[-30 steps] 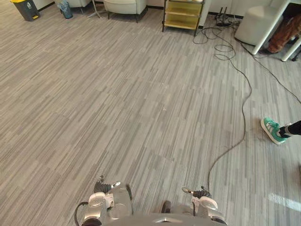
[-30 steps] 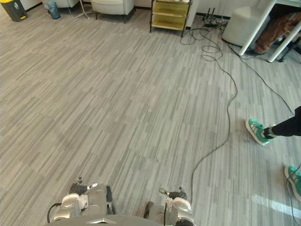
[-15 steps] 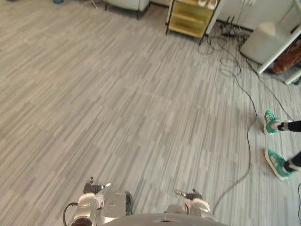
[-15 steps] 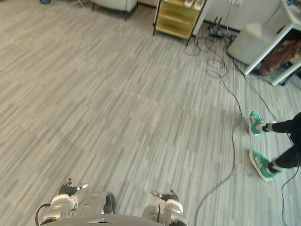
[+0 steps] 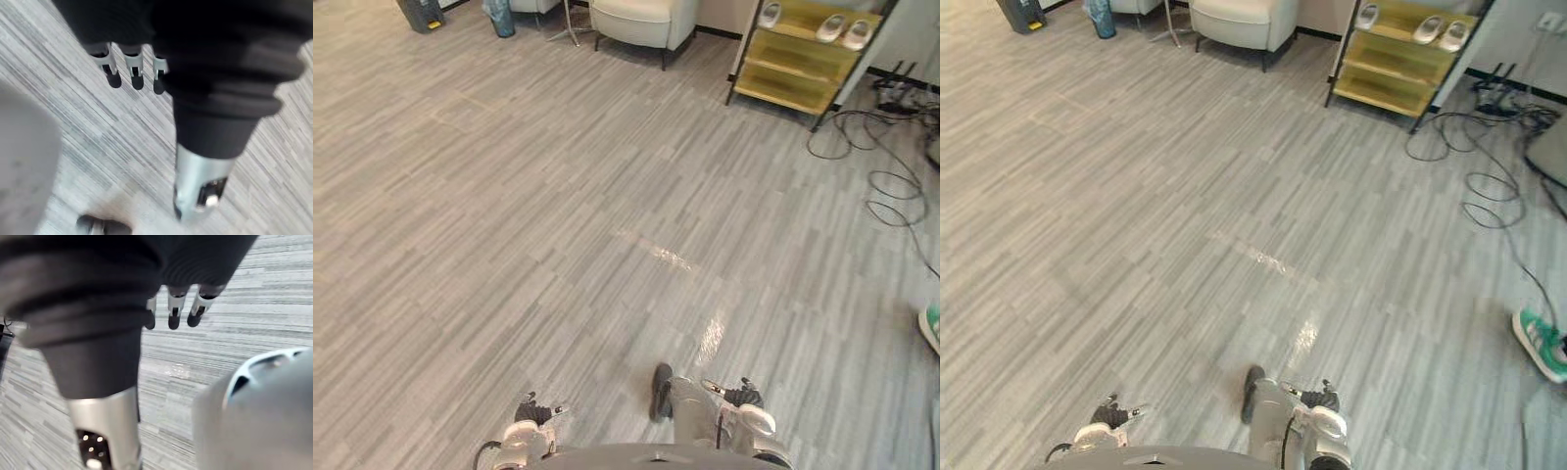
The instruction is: Pick up cushions and gather them together orderly.
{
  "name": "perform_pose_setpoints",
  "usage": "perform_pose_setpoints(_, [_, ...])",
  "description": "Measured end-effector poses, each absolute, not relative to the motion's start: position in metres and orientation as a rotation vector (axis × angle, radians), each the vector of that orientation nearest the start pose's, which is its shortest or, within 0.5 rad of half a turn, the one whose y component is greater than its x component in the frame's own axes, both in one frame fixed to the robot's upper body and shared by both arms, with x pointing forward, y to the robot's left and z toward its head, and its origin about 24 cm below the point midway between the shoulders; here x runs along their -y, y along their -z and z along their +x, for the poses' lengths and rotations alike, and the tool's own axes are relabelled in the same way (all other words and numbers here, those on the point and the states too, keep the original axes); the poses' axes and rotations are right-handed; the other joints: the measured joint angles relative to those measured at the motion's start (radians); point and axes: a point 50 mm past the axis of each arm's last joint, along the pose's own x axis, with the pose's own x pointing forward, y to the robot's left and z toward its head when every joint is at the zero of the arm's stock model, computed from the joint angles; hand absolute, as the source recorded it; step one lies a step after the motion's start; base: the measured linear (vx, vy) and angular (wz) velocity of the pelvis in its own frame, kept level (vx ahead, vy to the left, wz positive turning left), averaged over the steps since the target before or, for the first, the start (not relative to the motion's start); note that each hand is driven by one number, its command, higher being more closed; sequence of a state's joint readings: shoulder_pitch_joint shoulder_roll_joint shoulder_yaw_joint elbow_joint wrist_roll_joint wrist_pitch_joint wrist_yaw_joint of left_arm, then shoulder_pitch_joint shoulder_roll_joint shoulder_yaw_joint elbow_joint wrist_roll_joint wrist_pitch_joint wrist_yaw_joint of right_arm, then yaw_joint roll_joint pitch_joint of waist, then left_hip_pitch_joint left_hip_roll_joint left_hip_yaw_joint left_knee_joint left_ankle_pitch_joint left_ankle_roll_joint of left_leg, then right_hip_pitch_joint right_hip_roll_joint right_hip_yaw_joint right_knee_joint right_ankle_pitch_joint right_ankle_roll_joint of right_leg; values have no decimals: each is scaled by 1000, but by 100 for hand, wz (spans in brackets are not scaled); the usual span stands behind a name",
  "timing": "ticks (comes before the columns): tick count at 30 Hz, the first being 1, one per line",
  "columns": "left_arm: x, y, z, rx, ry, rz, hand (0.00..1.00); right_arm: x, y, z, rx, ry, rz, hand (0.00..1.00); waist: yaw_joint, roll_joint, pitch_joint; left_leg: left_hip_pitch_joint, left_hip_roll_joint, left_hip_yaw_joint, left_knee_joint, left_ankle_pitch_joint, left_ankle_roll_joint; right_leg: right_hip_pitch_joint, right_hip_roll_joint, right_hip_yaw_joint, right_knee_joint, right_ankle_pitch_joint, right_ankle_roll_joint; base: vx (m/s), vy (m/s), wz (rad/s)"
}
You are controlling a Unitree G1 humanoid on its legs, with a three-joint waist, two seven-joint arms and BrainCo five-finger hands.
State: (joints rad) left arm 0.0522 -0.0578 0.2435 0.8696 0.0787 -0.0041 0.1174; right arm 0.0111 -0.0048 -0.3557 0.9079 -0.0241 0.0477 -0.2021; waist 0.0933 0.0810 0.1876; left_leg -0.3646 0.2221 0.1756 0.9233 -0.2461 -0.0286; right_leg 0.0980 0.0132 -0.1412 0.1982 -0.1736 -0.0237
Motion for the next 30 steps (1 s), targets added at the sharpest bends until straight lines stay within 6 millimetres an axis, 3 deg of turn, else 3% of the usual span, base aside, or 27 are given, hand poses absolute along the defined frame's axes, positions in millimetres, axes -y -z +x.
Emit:
perform_pose_setpoints(2, [-172, 140, 142, -904, -282, -27, 0, 211, 144, 128, -990, 522, 54, 0, 15, -18, 10, 21, -81, -46, -386, 44, -31, 45, -48, 44, -9, -31, 41, 449, 236, -75])
perform_pose_setpoints(3, [-170, 141, 138, -913, -276, -27, 0, 214, 145, 123, -1002, 531, 44, 0, 18, -8, 6, 59, -102, -104, -578, 185, -51, 63, -49, 81, 1, -71, 76, 370, 232, -67])
perform_pose_setpoints(4, [-170, 142, 138, -915, -276, -28, 0, 215, 146, 123, -1003, 532, 41, 0, 19, -7, 5, 74, -106, -108, -584, 242, -50, 72, -46, 95, 3, -83, 86, 540, 359, -68])
perform_pose_setpoints(5, [-176, 141, 140, -909, -279, -9, 0, 205, 147, 125, -1008, 511, 56, 0, 13, -45, -1, 97, -137, -83, -577, 220, -17, 83, -84, 130, 5, -83, 74, 439, 270, -55])
perform_pose_setpoints(6, [-182, 141, 140, -910, -293, -4, 0, 195, 148, 127, -1010, 498, 81, 0, 13, -73, -8, 94, -146, -72, -525, 150, -3, 76, -97, 149, 29, -56, 59, 521, 319, -52])
perform_pose_setpoints(9, [-183, 141, 140, -912, -294, -4, 0, 193, 149, 123, -1023, 499, 84, 0, 20, -91, -19, 109, -154, -36, -434, 53, 22, 69, -120, 201, 116, -55, 70, 391, 244, -38])
perform_pose_setpoints(10, [-184, 143, 137, -926, -295, -3, 0, 193, 150, 121, -1031, 497, 84, 0, 21, -96, -26, 149, -163, -1, -433, 26, 44, 28, -142, 223, 239, -53, 91, 361, 198, -54])
perform_pose_setpoints(12, [-187, 145, 132, -952, -291, 10, 0, 194, 149, 124, -1018, 487, 84, 0, 9, -100, -38, 210, -166, 39, -453, -3, 65, -83, -167, 205, 480, -7, 206, 360, 154, -53])
perform_pose_setpoints(13, [-187, 146, 131, -960, -284, 19, 0, 194, 149, 124, -1016, 483, 77, 0, 8, -91, -33, 236, -169, 48, -475, -6, 67, -125, -179, 177, 562, -9, 217, 387, 123, -35])
perform_pose_setpoints(15, [-185, 149, 126, -991, -264, 33, 0, 201, 148, 125, -1011, 488, 56, 0, -7, -82, -32, 358, -172, 61, -572, 4, 69, -193, -232, -27, 676, -65, 151, 356, 56, -13])
perform_pose_setpoints(17, [-185, 150, 124, -1000, -263, 33, 0, 202, 147, 125, -1010, 488, 51, 0, -9, -81, -32, 420, -166, 69, -619, 8, 65, -213, -245, -121, 638, -97, 111, 232, -41, -3])
perform_pose_setpoints(18, [-185, 152, 122, -1012, -263, 34, 0, 202, 147, 125, -1010, 488, 51, 0, -15, -80, -33, 444, -154, 69, -639, 11, 59, -241, -233, -177, 526, -108, 94, 182, -66, -1])
perform_pose_setpoints(19, [-185, 152, 121, -1012, -263, 35, 0, 202, 147, 125, -1010, 488, 51, 0, -15, -80, -33, 447, -152, 69, -645, 13, 57, -248, -228, -181, 481, -105, 91, 258, -148, 10])
perform_pose_setpoints(20, [-185, 152, 121, -1015, -262, 36, 0, 204, 147, 125, -1011, 491, 48, 0, -19, -83, -34, 460, -152, 63, -653, 18, 49, -277, -209, -166, 321, -60, 83, 180, -132, 13])
perform_pose_setpoints(21, [-185, 152, 120, -1016, -262, 36, 0, 204, 147, 125, -1011, 493, 48, 0, -20, -84, -35, 461, -154, 59, -655, 18, 46, -278, -199, -157, 264, -29, 80, 292, -219, 27])
perform_pose_setpoints(22, [-190, 152, 120, -1016, -267, 44, 0, 203, 150, 121, -1030, 493, 53, 0, -22, -123, -42, 468, -183, 34, -658, 17, 24, -281, -185, -90, 118, 161, 80, 232, -213, 26])
perform_pose_setpoints(23, [-185, 154, 119, -1029, -267, 29, 0, 211, 150, 118, -1042, 502, 36, 0, -29, -83, -41, 475, -166, 0, -677, 13, 6, -275, -162, -78, 141, 161, 86, 252, -229, 27])
perform_pose_setpoints(25, [-175, 158, 109, -1061, -278, -12, 0, 221, 150, 114, -1050, 527, 23, 0, -27, -44, -67, 490, -137, -36, -729, 12, -18, -269, -124, -82, 108, 125, 81, 186, -185, -3])
perform_pose_setpoints(28, [-175, 158, 109, -1065, -295, -34, 0, 221, 150, 113, -1051, 543, 38, 0, -28, -35, -63, 482, -103, -49, -666, 6, -30, -245, -92, -87, 96, 89, 60, 97, -147, -2])
perform_pose_setpoints(29, [-175, 158, 109, -1061, -296, -34, 0, 220, 151, 111, -1057, 542, 38, 0, -25, -37, -59, 464, -91, -60, -599, 0, -39, -225, -85, -93, 89, 79, 60, 58, -141, 8])
perform_pose_setpoints(30, [-176, 156, 113, -1044, -300, -35, 0, 220, 153, 108, -1072, 541, 38, 0, -12, -38, -55, 407, -66, -78, -432, -3, -44, -190, -73, -97, 76, 73, 55, 45, -119, 5])
